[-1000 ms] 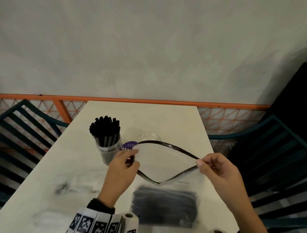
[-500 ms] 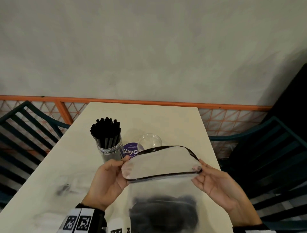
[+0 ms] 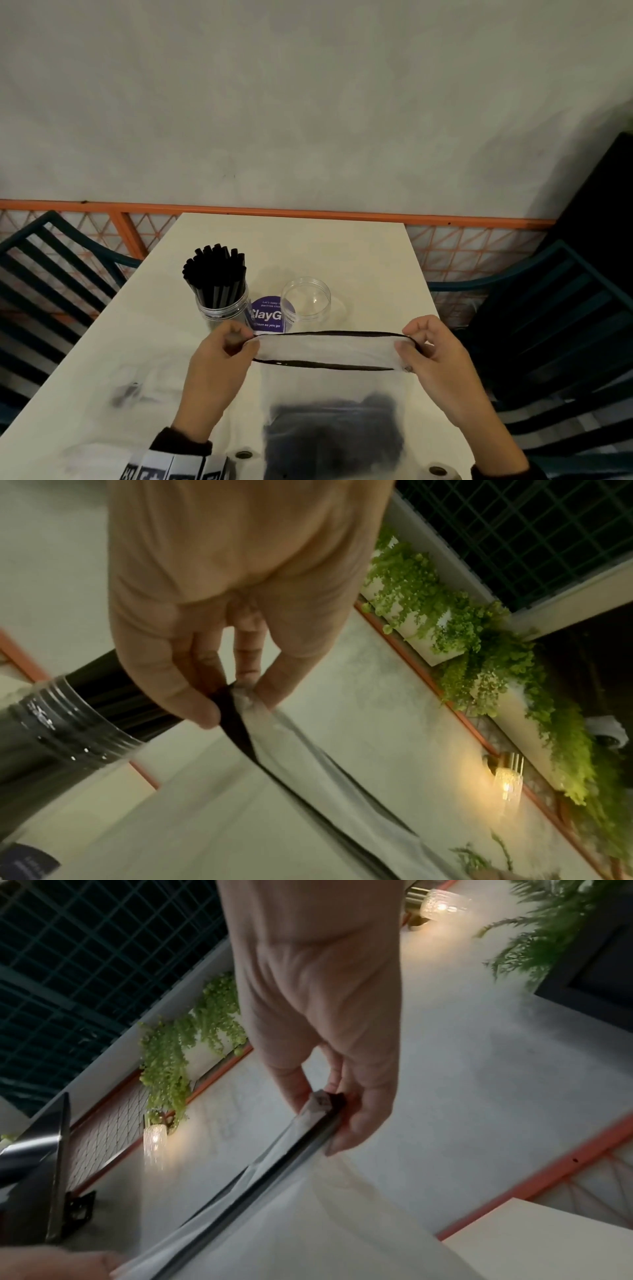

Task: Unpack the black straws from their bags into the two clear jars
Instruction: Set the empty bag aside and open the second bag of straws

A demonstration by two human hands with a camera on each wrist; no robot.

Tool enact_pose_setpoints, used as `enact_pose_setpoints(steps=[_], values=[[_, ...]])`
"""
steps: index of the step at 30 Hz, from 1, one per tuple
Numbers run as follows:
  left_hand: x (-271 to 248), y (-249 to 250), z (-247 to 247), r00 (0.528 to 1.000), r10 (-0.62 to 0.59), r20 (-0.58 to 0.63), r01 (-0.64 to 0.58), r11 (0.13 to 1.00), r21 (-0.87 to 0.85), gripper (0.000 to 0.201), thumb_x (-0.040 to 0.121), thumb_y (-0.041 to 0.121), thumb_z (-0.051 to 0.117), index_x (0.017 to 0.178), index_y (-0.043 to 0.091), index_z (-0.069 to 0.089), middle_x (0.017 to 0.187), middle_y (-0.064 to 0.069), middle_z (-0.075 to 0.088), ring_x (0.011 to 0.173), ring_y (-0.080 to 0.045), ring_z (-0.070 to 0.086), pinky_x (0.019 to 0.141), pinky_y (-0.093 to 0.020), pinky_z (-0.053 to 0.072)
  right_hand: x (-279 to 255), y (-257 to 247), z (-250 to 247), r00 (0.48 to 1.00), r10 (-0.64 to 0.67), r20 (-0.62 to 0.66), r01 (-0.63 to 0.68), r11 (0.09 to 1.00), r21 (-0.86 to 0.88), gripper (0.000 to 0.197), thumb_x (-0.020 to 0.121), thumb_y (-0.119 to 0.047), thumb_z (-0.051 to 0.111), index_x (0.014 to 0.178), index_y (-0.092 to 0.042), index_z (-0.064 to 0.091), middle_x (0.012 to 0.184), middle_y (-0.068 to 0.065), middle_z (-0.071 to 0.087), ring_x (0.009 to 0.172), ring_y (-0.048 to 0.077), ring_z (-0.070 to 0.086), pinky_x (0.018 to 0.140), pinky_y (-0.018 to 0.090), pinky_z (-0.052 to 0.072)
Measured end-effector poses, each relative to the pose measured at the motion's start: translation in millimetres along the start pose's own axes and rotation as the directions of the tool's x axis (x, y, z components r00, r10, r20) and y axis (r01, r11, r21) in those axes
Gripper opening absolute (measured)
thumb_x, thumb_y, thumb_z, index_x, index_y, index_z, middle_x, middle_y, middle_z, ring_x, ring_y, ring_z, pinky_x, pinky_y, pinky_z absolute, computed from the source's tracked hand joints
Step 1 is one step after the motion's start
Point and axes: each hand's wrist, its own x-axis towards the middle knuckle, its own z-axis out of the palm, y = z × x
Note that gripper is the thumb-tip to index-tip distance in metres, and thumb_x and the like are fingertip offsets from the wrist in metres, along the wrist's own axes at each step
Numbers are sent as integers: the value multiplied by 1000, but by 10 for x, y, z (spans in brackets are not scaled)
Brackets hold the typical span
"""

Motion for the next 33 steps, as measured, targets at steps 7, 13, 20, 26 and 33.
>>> enact_pose_setpoints(steps=[7, 13, 20, 26, 33], values=[[18, 8, 34, 998, -66, -13, 67, 997, 49, 1, 80, 14, 67, 80, 14, 66, 96, -9, 64, 79, -22, 67, 68, -25, 50, 6, 50, 18, 986, -81, -143, 40, 962, -269, 3, 85, -13, 64, 84, -15, 66, 88, 2, 56, 75, 14, 58, 61, 11, 37], [5, 79, 150, 813, -322, 485, 573, 594, -565, 18, 88, 3, 49, 90, -1, 66, 82, -13, 74, 68, -16, 70, 56, -22, 57, 52, 42, 65, 953, 247, 175, -298, 868, 397, 8, 86, -9, 59, 89, -12, 66, 74, 13, 71, 76, 29, 63, 71, 39, 51], [42, 125, 4, 742, -230, 630, 670, 281, -687, 66, 11, -6, 89, 76, -8, 72, 83, -21, 73, 70, -28, 72, 62, -41, 60, 222, 68, -137, 845, 316, 431, -521, 305, 797, 74, 39, -3, 88, 106, 0, 56, 85, 16, 71, 70, 24, 72, 53, 35, 59], [-37, 212, -58, 782, -91, 616, 586, 442, -679, 71, 28, 17, 92, 93, -1, 70, 90, -14, 72, 77, -22, 70, 66, -33, 60, 180, 16, -215, 875, 249, 415, -472, 248, 846, 58, 44, -13, 91, 90, -6, 57, 70, 10, 70, 66, 21, 71, 56, 35, 60], [-46, 85, 53, 989, -23, 144, 24, 1000, -8, 34, 68, -3, 68, 91, 17, 52, 97, -3, 52, 80, -22, 55, 64, -25, 44, 65, 43, -178, 988, 152, 11, -150, 953, 262, 33, 81, 1, 62, 104, -19, 51, 84, 11, 57, 78, 25, 59, 72, 36, 49]])
